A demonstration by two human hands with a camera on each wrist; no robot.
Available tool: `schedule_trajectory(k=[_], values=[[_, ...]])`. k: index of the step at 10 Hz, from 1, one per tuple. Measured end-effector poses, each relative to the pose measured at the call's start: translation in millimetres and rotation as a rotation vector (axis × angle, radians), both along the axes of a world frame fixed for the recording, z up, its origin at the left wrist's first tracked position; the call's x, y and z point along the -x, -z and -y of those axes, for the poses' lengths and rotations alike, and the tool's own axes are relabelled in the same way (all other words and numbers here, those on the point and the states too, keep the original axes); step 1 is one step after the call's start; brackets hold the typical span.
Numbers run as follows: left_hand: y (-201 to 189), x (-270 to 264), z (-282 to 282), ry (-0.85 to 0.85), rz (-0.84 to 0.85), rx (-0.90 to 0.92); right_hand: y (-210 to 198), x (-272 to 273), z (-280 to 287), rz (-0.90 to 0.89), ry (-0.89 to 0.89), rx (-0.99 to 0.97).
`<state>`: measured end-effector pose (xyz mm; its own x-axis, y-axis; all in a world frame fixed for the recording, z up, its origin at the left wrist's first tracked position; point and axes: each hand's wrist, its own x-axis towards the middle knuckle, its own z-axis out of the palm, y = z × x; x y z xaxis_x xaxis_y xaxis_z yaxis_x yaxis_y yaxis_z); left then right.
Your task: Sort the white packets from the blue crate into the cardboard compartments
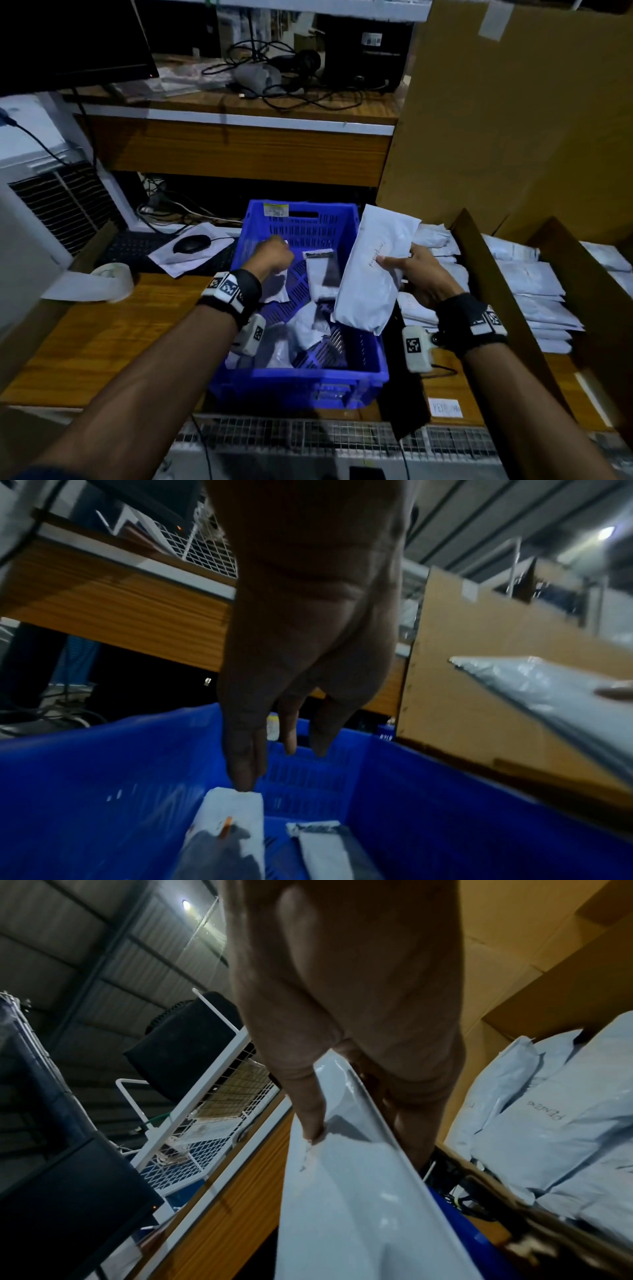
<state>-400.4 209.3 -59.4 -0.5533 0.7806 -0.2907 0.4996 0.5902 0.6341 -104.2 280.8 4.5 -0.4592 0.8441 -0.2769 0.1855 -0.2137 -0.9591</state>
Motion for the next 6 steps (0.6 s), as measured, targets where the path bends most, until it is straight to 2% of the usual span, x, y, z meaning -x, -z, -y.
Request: schedule_trajectory(k=[1, 2, 3, 4, 5, 6], values=[[14, 12, -19, 0.056, -0.113, 0.199, 7, 8, -19, 0.031, -0.020, 0.030], [51, 28, -42, 0.080, -0.181, 0.292, 12, 19, -41, 0.036, -0.056, 0.077], [105, 43, -68, -0.023, -0.204, 0.303, 19, 30, -60, 0.012, -0.088, 0.106], [118, 37, -74, -0.148, -0.097, 0.208, 28, 40, -75, 0.003, -0.115, 0.139], [150, 38, -83, -0.270, -0.174, 0.002, 36, 41, -87, -0.009, -0.134, 0.170], [154, 37, -83, -0.370, -0.033, 0.004, 38, 41, -90, -0.031, -0.147, 0.178]])
